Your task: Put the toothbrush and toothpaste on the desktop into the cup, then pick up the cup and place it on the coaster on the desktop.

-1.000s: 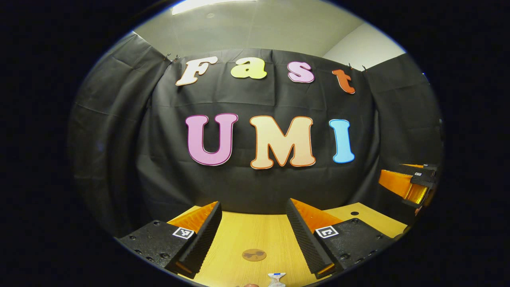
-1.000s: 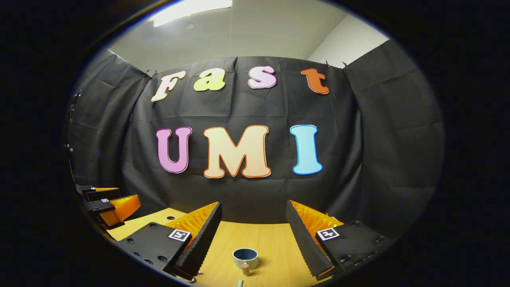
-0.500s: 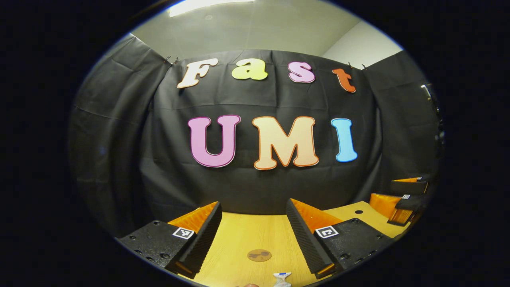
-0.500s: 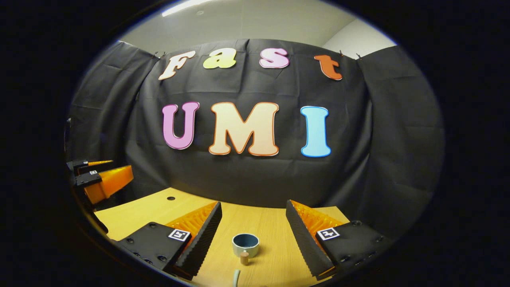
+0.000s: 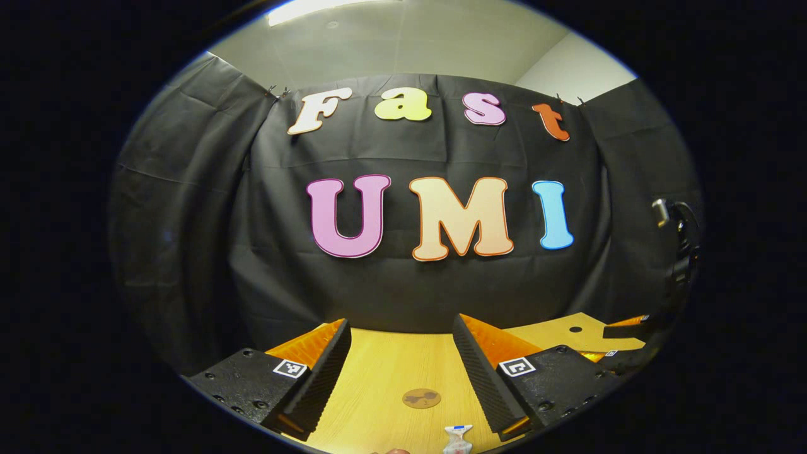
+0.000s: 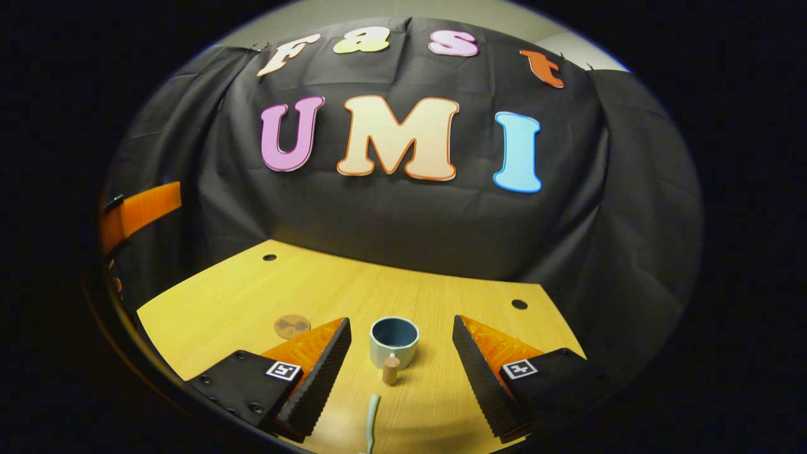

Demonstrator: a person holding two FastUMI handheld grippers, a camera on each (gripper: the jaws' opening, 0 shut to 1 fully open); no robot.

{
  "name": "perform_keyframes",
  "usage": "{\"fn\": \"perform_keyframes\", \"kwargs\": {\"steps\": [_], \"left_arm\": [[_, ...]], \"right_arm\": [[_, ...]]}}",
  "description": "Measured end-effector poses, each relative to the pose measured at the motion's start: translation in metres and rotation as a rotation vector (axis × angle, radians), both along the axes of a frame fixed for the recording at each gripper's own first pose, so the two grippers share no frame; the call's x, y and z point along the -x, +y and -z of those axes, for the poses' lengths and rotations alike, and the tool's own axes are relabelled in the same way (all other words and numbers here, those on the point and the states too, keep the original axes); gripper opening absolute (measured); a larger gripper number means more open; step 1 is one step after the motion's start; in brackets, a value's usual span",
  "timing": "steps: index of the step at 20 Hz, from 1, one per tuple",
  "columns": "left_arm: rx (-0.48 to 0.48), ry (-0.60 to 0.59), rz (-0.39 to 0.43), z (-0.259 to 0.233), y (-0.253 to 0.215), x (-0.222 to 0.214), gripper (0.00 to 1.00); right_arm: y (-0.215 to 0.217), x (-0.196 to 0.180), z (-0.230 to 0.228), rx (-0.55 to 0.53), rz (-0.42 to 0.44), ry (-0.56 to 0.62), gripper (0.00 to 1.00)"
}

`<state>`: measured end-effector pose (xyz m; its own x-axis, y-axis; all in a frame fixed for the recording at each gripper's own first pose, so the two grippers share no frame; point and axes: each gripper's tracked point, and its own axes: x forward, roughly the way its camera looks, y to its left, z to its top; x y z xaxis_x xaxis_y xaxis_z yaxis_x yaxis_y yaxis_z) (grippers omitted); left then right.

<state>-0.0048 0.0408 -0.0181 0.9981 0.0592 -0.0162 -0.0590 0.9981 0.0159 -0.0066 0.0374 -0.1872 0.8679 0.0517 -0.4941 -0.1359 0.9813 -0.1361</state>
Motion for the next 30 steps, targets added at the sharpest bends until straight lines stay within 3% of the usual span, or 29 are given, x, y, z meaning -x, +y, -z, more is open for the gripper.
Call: {"fn": "perform_keyframes", "kwargs": {"steps": [9,23,28,30], "left_arm": [[0.0,0.052,-0.012,0.018,0.015,0.001,0.94],[-0.007,0.141,0.005,0.048,0.023,0.003,0.94],[-0.001,0.169,0.026,0.059,0.02,0.003,0.94],[0.005,0.188,0.035,0.065,0.018,0.004,0.94]], "right_arm": [[-0.001,0.03,0.104,0.049,-0.004,0.352,1.0],[-0.009,0.078,0.185,0.092,-0.004,0.741,1.0],[-0.006,0.095,0.201,0.062,-0.01,0.893,0.98],[-0.007,0.098,0.204,0.057,-0.012,0.94,0.87]]}}
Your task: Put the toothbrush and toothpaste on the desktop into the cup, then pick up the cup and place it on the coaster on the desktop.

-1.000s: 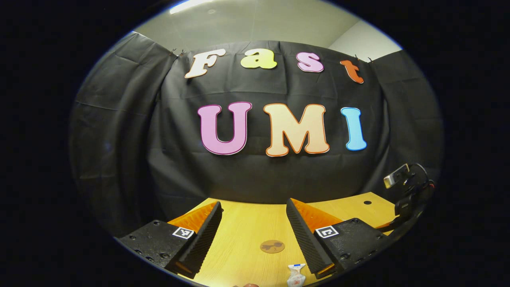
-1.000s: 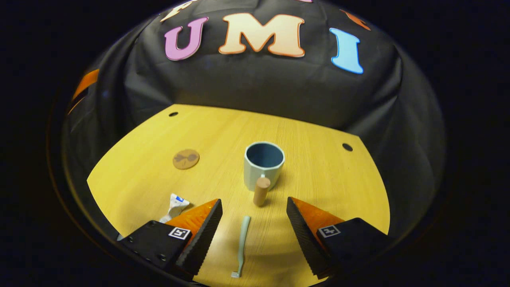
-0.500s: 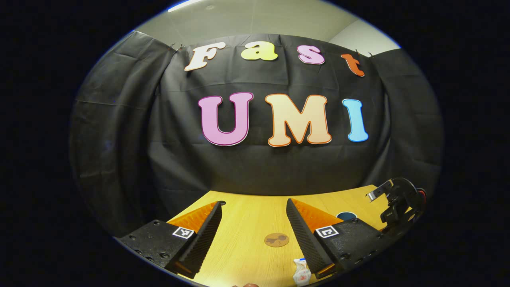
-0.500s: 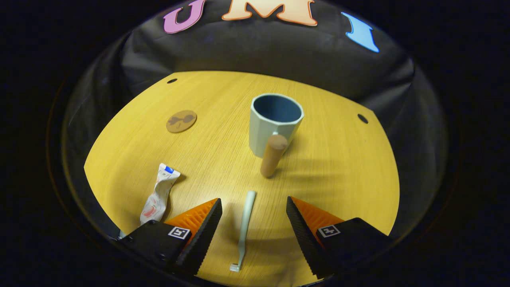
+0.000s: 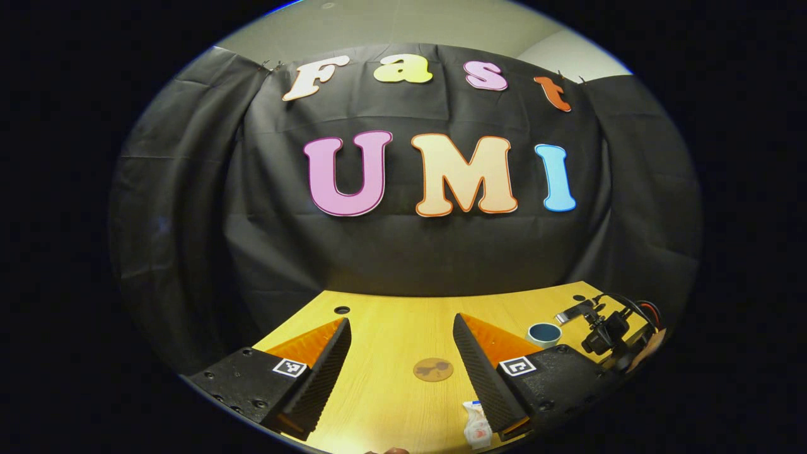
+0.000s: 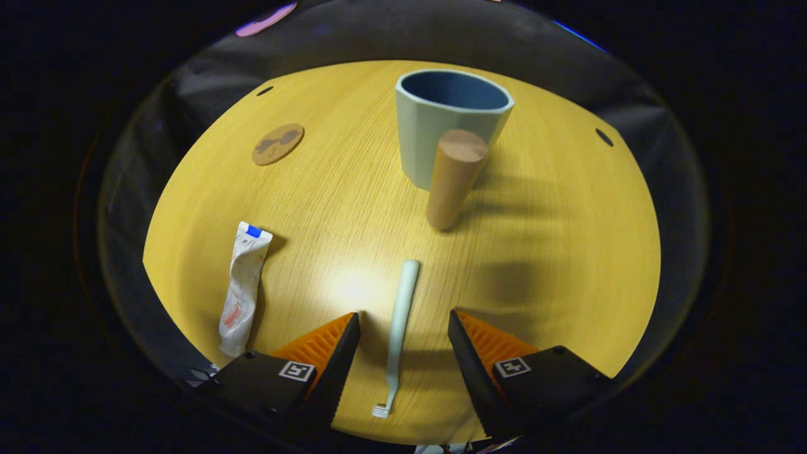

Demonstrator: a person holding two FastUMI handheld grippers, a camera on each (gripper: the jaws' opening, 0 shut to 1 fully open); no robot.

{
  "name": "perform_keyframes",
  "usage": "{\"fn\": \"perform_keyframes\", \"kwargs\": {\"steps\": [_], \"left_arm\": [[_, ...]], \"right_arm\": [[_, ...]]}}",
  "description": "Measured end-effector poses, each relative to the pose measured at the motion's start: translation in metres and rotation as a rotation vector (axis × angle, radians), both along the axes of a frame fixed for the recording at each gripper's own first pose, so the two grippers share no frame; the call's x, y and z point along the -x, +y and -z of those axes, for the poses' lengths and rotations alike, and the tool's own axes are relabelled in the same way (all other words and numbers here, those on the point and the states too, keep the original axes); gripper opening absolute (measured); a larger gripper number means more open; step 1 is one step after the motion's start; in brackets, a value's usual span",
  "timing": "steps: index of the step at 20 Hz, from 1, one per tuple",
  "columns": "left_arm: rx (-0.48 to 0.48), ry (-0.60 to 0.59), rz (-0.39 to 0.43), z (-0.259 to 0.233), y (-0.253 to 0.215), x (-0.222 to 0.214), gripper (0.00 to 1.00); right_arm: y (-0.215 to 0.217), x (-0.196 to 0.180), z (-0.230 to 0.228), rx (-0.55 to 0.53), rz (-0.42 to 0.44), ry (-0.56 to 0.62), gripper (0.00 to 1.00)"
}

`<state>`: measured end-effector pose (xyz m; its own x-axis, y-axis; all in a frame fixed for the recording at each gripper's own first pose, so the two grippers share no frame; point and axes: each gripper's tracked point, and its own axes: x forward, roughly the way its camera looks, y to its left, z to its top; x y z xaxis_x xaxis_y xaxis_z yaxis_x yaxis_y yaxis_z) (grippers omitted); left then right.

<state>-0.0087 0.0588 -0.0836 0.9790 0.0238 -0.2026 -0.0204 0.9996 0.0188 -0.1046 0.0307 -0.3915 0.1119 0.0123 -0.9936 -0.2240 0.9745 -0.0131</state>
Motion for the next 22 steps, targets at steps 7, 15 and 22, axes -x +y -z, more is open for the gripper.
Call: {"fn": "perform_keyframes", "kwargs": {"steps": [7,15,22], "left_arm": [[0.0,0.037,0.032,0.013,-0.007,-0.001,0.94],[0.022,0.2,0.16,0.068,-0.049,0.006,0.95],[0.001,0.377,0.246,0.132,-0.08,0.018,0.95]], "right_arm": [[0.005,0.001,0.001,0.03,-0.058,0.02,0.63],[0.008,0.002,-0.001,-0.029,0.0,0.026,0.09],[0.009,0.001,-0.002,-0.015,-0.039,-0.023,0.09]]}}
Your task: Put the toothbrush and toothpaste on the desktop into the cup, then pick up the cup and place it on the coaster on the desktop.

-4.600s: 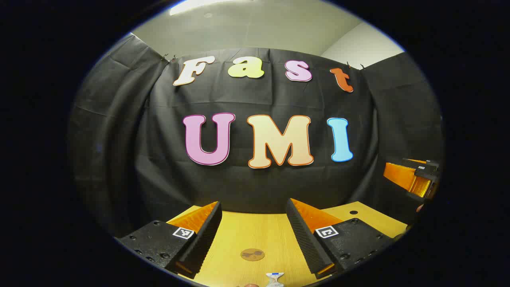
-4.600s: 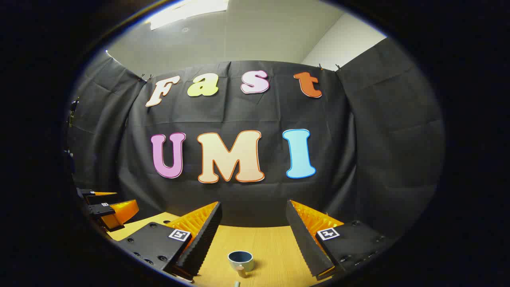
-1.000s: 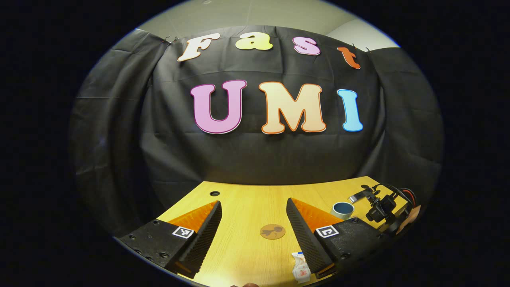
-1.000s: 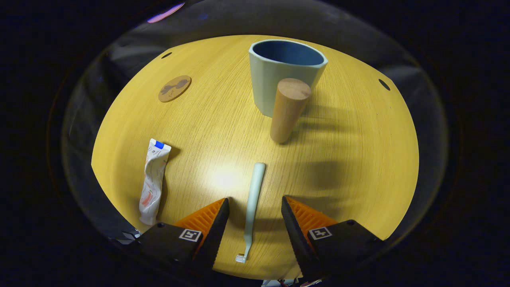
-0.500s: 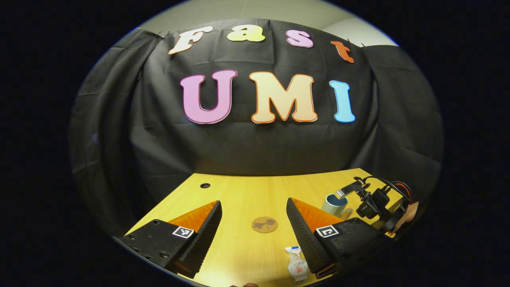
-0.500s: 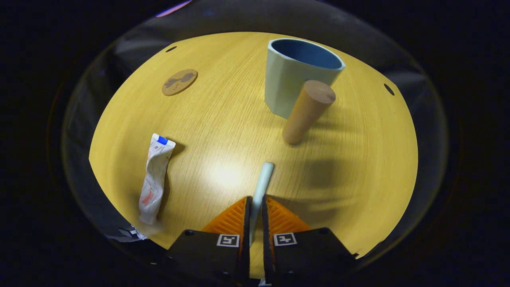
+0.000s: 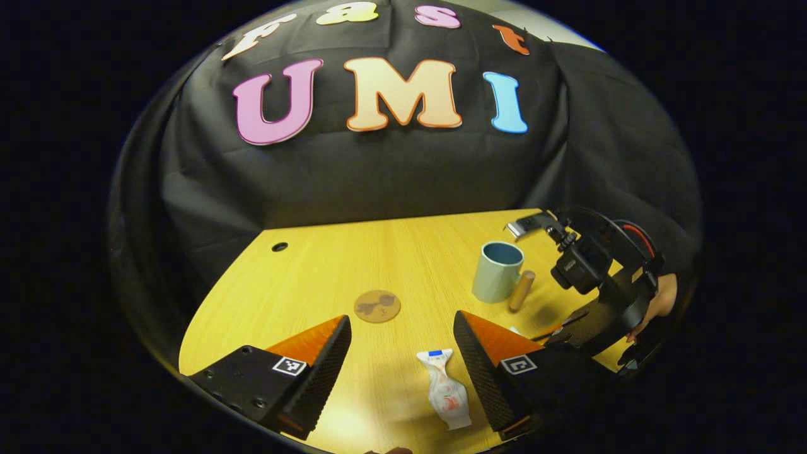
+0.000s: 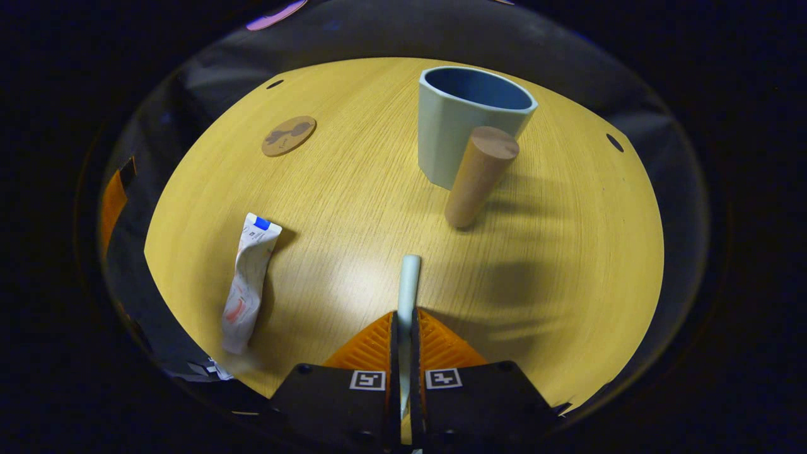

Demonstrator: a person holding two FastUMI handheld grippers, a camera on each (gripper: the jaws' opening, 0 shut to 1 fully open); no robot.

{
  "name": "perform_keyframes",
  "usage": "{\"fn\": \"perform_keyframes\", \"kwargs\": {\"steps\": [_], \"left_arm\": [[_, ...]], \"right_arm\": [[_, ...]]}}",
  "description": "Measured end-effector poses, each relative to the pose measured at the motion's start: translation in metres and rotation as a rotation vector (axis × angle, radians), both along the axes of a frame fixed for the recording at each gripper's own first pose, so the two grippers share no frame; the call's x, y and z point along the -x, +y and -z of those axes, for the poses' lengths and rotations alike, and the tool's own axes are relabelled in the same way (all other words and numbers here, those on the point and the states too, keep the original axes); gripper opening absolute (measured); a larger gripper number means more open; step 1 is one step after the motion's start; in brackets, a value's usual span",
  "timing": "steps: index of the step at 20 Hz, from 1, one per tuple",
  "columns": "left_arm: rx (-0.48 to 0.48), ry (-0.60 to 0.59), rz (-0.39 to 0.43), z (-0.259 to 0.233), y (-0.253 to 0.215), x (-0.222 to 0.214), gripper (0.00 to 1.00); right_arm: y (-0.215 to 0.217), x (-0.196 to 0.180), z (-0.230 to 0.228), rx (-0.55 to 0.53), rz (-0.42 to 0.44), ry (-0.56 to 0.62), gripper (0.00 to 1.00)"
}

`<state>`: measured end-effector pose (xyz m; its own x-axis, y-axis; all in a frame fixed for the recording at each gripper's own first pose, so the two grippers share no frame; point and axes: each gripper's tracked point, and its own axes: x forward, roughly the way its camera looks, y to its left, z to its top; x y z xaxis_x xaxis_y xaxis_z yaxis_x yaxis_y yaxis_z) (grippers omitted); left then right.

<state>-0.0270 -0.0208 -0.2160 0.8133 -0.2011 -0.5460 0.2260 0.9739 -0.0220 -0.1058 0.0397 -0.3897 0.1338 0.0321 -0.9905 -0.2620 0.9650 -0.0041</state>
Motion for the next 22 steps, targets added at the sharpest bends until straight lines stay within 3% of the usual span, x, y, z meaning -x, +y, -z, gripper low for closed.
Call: {"fn": "perform_keyframes", "kwargs": {"steps": [10,22], "left_arm": [[0.024,0.338,-0.024,0.085,-0.013,0.024,0.96],[-0.045,0.476,-0.017,0.13,-0.022,0.034,0.95]], "right_arm": [[0.0,0.0,0.0,-0.026,-0.003,-0.03,0.09],[0.0,0.0,0.0,-0.057,-0.012,-0.065,0.09]]}}
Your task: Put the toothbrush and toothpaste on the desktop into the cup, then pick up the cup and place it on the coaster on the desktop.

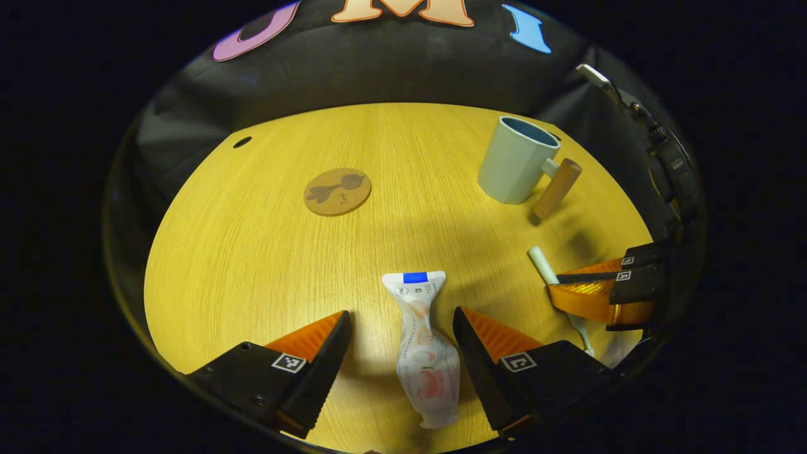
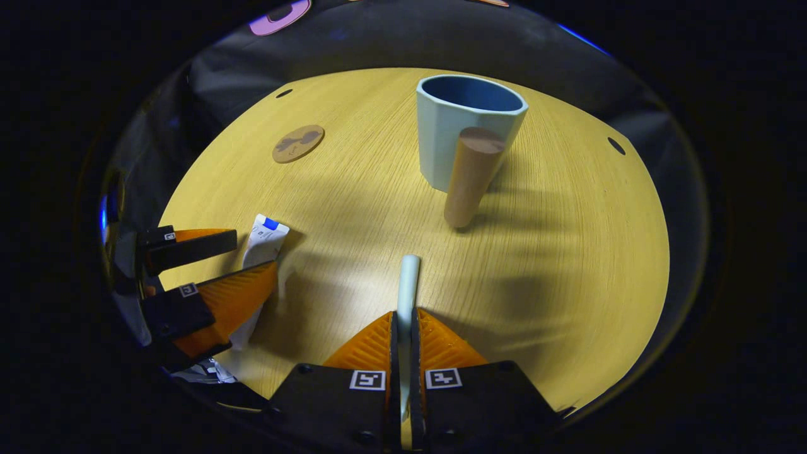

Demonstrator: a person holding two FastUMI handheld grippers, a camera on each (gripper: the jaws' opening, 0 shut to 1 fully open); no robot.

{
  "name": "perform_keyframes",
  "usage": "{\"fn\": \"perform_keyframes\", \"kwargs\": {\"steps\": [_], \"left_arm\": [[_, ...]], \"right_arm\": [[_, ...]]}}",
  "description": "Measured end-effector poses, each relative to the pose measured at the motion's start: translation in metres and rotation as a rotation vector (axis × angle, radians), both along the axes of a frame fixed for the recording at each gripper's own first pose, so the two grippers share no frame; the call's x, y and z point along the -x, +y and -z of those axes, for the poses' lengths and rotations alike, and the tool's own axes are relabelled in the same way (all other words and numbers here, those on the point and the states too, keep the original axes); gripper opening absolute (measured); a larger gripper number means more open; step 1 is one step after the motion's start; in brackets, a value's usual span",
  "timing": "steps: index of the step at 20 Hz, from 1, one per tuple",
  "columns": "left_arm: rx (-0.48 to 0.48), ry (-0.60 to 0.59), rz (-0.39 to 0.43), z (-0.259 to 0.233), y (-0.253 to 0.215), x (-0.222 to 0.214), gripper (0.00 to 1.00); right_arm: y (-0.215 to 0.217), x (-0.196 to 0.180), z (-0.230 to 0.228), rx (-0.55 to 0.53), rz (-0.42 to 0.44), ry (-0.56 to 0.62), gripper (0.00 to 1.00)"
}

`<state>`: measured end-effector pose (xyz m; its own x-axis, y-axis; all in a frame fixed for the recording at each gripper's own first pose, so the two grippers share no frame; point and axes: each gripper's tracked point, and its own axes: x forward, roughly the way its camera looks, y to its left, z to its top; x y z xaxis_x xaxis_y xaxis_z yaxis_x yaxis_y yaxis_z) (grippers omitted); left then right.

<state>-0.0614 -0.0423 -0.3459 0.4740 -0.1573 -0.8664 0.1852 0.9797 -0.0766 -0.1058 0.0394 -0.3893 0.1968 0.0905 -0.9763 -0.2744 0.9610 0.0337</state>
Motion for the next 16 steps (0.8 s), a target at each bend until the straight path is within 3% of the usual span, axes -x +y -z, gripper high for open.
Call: {"fn": "perform_keyframes", "kwargs": {"steps": [7,9,11,12,15,16], "left_arm": [[-0.024,0.004,0.006,0.003,-0.001,-0.001,0.92],[-0.021,0.004,0.028,0.005,-0.007,-0.002,0.85],[-0.014,0.002,0.061,0.006,-0.013,-0.003,0.74],[-0.01,0.003,0.068,0.005,-0.014,-0.003,0.6],[0.004,-0.009,0.059,0.0,-0.012,-0.007,0.41],[0.015,-0.016,0.043,0.003,-0.013,-0.008,0.25]], "right_arm": [[-0.001,0.0,0.0,-0.003,-0.012,-0.011,0.09],[-0.004,0.001,0.002,-0.003,-0.015,-0.012,0.09],[-0.004,0.0,0.001,-0.005,-0.016,-0.013,0.09],[-0.005,0.0,0.002,-0.006,-0.016,-0.013,0.09],[-0.003,0.001,-0.001,-0.008,-0.018,-0.015,0.09],[-0.001,0.0,-0.001,-0.007,-0.019,-0.015,0.09]]}}
